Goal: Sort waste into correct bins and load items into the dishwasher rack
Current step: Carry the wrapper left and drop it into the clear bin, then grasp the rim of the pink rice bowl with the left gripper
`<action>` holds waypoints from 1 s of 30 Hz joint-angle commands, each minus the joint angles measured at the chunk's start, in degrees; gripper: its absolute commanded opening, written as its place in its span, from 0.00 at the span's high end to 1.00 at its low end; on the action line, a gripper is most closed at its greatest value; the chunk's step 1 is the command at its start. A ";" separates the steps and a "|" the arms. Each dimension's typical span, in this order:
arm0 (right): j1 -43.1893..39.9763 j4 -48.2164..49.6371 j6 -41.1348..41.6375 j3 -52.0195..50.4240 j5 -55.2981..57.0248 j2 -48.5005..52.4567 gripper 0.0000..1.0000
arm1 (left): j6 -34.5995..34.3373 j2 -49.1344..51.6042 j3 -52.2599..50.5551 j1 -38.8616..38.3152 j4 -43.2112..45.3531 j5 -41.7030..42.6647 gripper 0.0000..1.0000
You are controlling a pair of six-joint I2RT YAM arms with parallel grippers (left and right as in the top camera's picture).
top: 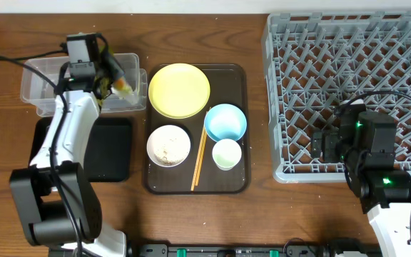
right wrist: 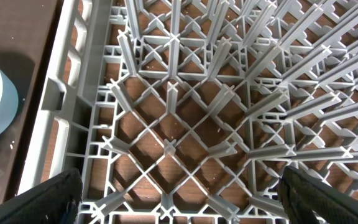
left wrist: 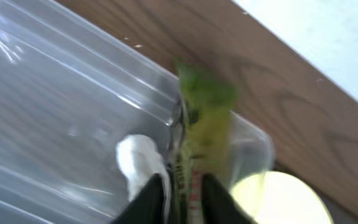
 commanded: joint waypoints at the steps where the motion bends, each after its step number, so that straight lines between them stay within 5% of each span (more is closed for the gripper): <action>1: 0.13 -0.09 0.76 1.18 -0.31 -0.44 0.01 | 0.20 0.46 0.57 1.42 -0.15 -0.50 0.55; 10: 0.13 -0.07 0.76 1.18 -0.28 -0.44 0.01 | 2.86 -6.49 0.57 -0.35 -6.21 3.54 0.51; 21: 0.13 -0.09 0.76 1.18 -0.28 -0.44 0.01 | 5.97 -8.85 -0.87 -15.37 -27.80 4.48 0.50; 30: 0.13 -0.22 0.79 1.18 -0.31 -0.44 0.01 | 5.90 -6.84 -9.70 -28.52 -24.55 4.44 0.50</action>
